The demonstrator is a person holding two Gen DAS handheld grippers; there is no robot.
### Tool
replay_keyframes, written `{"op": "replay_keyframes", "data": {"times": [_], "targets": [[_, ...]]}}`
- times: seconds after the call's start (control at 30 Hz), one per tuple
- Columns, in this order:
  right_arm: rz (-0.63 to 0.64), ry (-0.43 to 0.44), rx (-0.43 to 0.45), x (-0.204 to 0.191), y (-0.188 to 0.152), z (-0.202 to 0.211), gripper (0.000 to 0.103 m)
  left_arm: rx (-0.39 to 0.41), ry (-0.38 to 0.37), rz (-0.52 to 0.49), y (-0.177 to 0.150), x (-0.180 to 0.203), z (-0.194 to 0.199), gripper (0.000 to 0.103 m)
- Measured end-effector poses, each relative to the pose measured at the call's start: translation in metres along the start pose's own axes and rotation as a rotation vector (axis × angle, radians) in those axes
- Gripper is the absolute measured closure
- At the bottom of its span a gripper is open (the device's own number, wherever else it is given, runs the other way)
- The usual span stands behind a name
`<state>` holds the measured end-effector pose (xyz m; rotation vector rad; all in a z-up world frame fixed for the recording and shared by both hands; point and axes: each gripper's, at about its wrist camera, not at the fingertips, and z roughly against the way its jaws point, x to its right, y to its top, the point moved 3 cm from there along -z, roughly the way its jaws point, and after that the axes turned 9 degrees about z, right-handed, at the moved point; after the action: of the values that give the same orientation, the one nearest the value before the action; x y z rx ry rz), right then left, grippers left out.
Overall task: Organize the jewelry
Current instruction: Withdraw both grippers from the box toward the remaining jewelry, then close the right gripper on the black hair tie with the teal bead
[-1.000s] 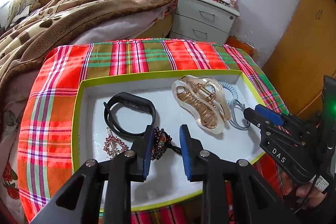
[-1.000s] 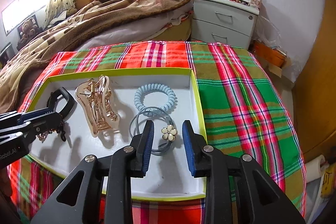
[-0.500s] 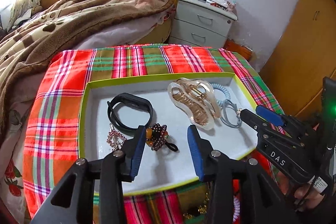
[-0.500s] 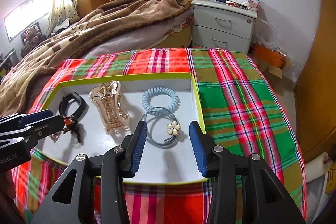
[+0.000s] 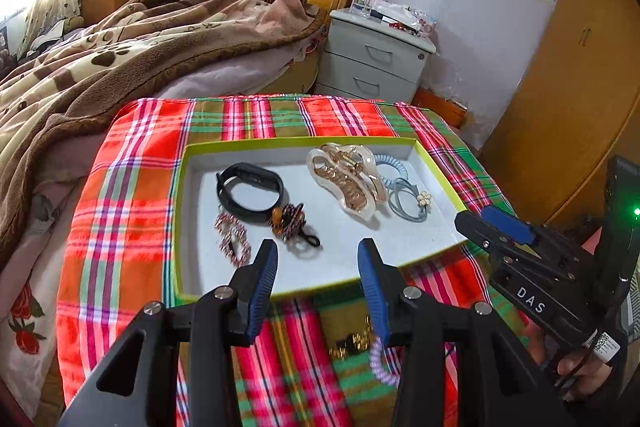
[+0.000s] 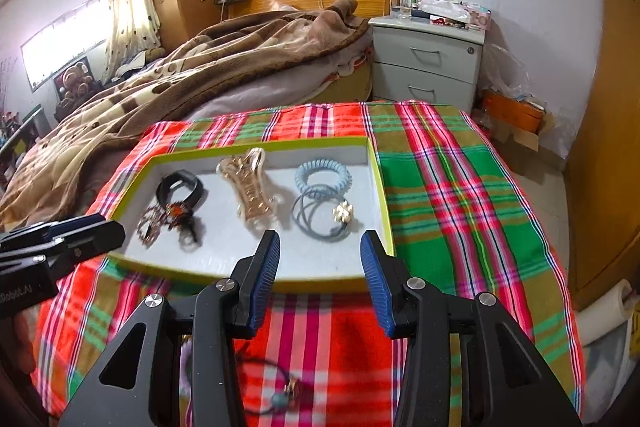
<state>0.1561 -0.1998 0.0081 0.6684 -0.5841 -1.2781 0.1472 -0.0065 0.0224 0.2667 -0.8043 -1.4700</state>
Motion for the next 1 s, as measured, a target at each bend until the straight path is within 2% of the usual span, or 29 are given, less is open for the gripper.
{"op": "replay_keyframes", "data": {"times": [0.23,0.5,0.77,1.0], "targets": [[-0.008,0.052,-0.053,-0.005,-0.035,0.009,0.060,0.008,-0.007,0.039,-0.022,-0.013,0.017,0.059],[-0.078,0.100,-0.110,-0.009,-0.066,0.007,0.060,-0.012,-0.007,0.067,-0.047,-0.026,0.023,0.059],[-0.041,0.065,-0.148,-0.027,-0.076,0.003,0.060,-0.025,-0.001,0.096,-0.063,-0.034,0.027,0.059],[-0.031,0.050,-0.143,-0.029,-0.077,0.005,0.060,-0.031,0.017,0.106,-0.069,-0.039,0.028,0.060]]}}
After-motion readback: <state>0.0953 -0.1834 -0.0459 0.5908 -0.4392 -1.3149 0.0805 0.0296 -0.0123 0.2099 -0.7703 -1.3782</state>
